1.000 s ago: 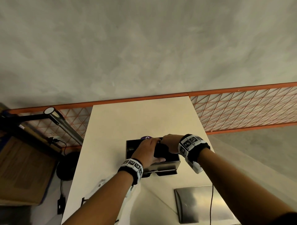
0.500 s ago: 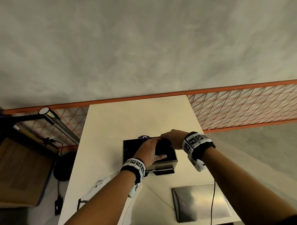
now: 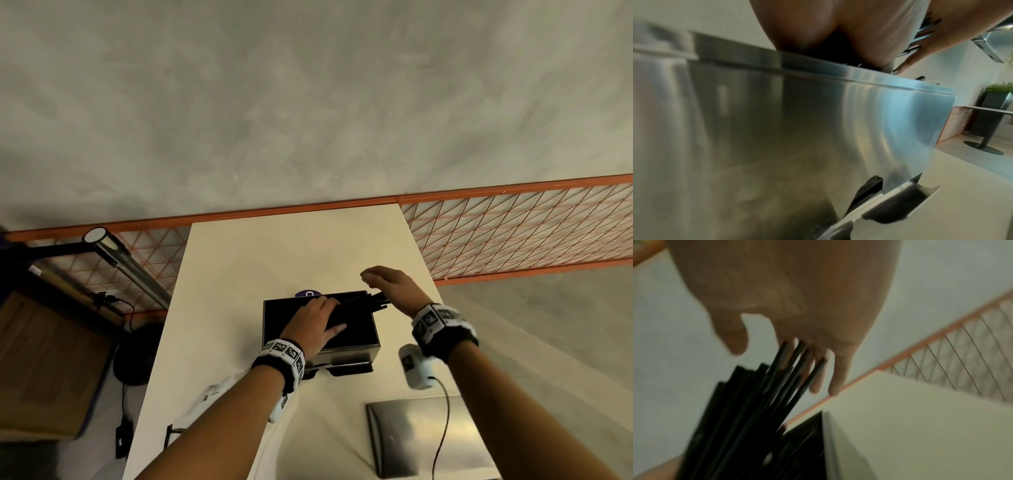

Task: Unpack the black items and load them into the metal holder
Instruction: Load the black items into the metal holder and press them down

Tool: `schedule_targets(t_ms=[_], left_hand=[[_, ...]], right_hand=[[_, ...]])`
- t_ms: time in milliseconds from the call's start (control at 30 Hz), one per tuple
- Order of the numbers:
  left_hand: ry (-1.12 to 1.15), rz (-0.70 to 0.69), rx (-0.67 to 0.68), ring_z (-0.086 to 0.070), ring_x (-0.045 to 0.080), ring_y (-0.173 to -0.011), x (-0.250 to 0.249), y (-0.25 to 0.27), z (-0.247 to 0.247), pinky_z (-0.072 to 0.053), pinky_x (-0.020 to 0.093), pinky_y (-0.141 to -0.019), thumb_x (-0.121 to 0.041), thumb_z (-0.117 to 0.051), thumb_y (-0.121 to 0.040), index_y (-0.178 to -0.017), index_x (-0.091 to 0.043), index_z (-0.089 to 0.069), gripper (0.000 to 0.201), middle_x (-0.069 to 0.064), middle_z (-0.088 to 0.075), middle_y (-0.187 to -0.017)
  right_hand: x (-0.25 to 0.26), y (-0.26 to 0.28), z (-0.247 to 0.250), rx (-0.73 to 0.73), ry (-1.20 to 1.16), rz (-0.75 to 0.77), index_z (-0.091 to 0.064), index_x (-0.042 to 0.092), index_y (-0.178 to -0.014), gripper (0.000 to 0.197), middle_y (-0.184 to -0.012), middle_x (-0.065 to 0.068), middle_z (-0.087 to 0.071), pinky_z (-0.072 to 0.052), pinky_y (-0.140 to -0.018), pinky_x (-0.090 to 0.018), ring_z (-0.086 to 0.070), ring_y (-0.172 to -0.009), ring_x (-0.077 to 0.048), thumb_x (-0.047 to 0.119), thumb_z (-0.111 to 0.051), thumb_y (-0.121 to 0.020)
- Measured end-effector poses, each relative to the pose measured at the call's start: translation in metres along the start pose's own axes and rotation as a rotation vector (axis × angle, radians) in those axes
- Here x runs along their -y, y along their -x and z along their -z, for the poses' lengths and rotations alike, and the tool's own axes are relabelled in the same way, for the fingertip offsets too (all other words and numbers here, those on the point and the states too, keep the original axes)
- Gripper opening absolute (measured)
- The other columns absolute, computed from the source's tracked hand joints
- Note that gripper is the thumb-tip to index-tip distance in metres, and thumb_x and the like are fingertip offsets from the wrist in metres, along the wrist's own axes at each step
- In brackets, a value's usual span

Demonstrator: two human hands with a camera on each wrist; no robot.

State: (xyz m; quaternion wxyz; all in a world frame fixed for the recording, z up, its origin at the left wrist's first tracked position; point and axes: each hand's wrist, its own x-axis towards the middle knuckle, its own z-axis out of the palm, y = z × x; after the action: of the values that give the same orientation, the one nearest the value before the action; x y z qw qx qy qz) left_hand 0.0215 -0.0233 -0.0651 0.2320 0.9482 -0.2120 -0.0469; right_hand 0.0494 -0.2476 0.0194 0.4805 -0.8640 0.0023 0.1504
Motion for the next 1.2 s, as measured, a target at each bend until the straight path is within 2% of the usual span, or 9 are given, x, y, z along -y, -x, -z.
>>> schedule_targets(t_ms=[100, 267, 467, 600, 733, 833, 900, 1067, 1200], left_hand=[[-0.011, -0.025, 0.006, -0.056, 0.021, -0.114, -0.001, -0.001, -0.003, -0.048, 0.039, -0.098, -0.055, -0.056, -0.098, -0.135, -0.02, -0.052, 0.052, 0.001, -0.056, -0.126], [-0.017, -0.056, 0.048, -0.057, 0.021, -0.109, 0.002, -0.006, -0.006, -0.05, 0.043, -0.092, -0.068, -0.057, -0.091, -0.131, -0.025, -0.051, 0.058, -0.002, -0.057, -0.122], [-0.172, -0.038, 0.013, -0.056, 0.023, -0.107, -0.002, -0.002, -0.005, -0.049, 0.04, -0.088, -0.074, -0.051, -0.088, -0.128, -0.019, -0.052, 0.068, 0.001, -0.058, -0.121], [-0.258, -0.077, 0.04, -0.052, 0.026, -0.112, -0.018, -0.004, -0.006, -0.046, 0.041, -0.089, -0.069, -0.043, -0.088, -0.13, -0.013, -0.051, 0.07, 0.005, -0.056, -0.123], [-0.328, -0.1, 0.001, -0.053, 0.027, -0.112, -0.028, -0.008, -0.008, -0.048, 0.04, -0.088, -0.05, -0.06, -0.094, -0.132, -0.017, -0.046, 0.052, 0.004, -0.053, -0.122], [-0.352, -0.096, -0.028, -0.052, 0.026, -0.107, -0.03, -0.007, -0.007, -0.047, 0.041, -0.085, -0.067, -0.041, -0.089, -0.125, -0.018, -0.05, 0.062, 0.005, -0.053, -0.118], [-0.334, -0.065, -0.045, -0.049, 0.026, -0.107, -0.024, -0.002, -0.006, -0.046, 0.041, -0.085, -0.076, -0.034, -0.085, -0.124, -0.018, -0.051, 0.072, 0.004, -0.052, -0.119], [-0.248, 0.025, -0.007, -0.045, 0.025, -0.123, 0.004, 0.013, -0.005, -0.046, 0.04, -0.093, -0.074, -0.05, -0.079, -0.136, -0.022, -0.047, 0.077, 0.001, -0.044, -0.134], [-0.107, 0.017, 0.042, -0.042, 0.017, -0.124, 0.029, 0.026, 0.005, -0.041, 0.039, -0.098, -0.081, -0.048, -0.08, -0.143, -0.026, -0.045, 0.083, -0.004, -0.042, -0.134]], right_hand=[[-0.003, 0.006, -0.036, -0.178, -0.258, -0.075, -0.073, 0.023, -0.096, 0.054, -0.099, 0.006, -0.074, -0.052, -0.09, -0.041, -0.067, -0.097, -0.015, 0.069, -0.048, -0.081], [0.003, 0.013, -0.082, -0.175, -0.203, -0.089, -0.071, 0.017, -0.091, 0.036, -0.092, -0.001, -0.07, -0.044, -0.075, -0.028, -0.062, -0.087, -0.015, 0.043, -0.048, -0.099], [-0.009, 0.007, -0.087, -0.289, 0.085, 0.099, -0.064, 0.011, -0.089, 0.022, -0.091, 0.0, -0.061, -0.041, -0.076, -0.03, -0.055, -0.084, -0.02, 0.024, -0.049, -0.099], [-0.013, 0.006, -0.085, -0.327, 0.126, 0.02, -0.064, 0.006, -0.086, 0.025, -0.087, -0.008, -0.065, -0.043, -0.071, -0.032, -0.057, -0.08, -0.026, 0.022, -0.05, -0.098], [-0.011, 0.007, -0.076, -0.416, 0.055, -0.028, -0.063, 0.002, -0.079, 0.026, -0.076, -0.013, -0.067, -0.048, -0.067, -0.037, -0.058, -0.074, -0.032, 0.019, -0.052, -0.095], [-0.012, 0.006, -0.074, -0.46, -0.022, -0.045, -0.066, 0.004, -0.081, 0.023, -0.078, -0.011, -0.068, -0.047, -0.068, -0.034, -0.059, -0.076, -0.03, 0.017, -0.053, -0.094], [-0.013, 0.006, -0.077, -0.425, -0.028, -0.018, -0.068, 0.006, -0.086, 0.02, -0.086, -0.007, -0.068, -0.044, -0.07, -0.031, -0.059, -0.08, -0.025, 0.017, -0.053, -0.095], [-0.028, 0.011, -0.101, -0.169, 0.196, 0.112, -0.066, 0.009, -0.11, 0.024, -0.112, -0.006, -0.059, -0.036, -0.087, -0.022, -0.055, -0.102, -0.021, 0.023, -0.053, -0.098], [-0.037, 0.011, -0.102, -0.175, 0.231, 0.153, -0.066, 0.005, -0.111, 0.023, -0.113, -0.009, -0.058, -0.034, -0.087, -0.019, -0.056, -0.103, -0.025, 0.019, -0.052, -0.098]])
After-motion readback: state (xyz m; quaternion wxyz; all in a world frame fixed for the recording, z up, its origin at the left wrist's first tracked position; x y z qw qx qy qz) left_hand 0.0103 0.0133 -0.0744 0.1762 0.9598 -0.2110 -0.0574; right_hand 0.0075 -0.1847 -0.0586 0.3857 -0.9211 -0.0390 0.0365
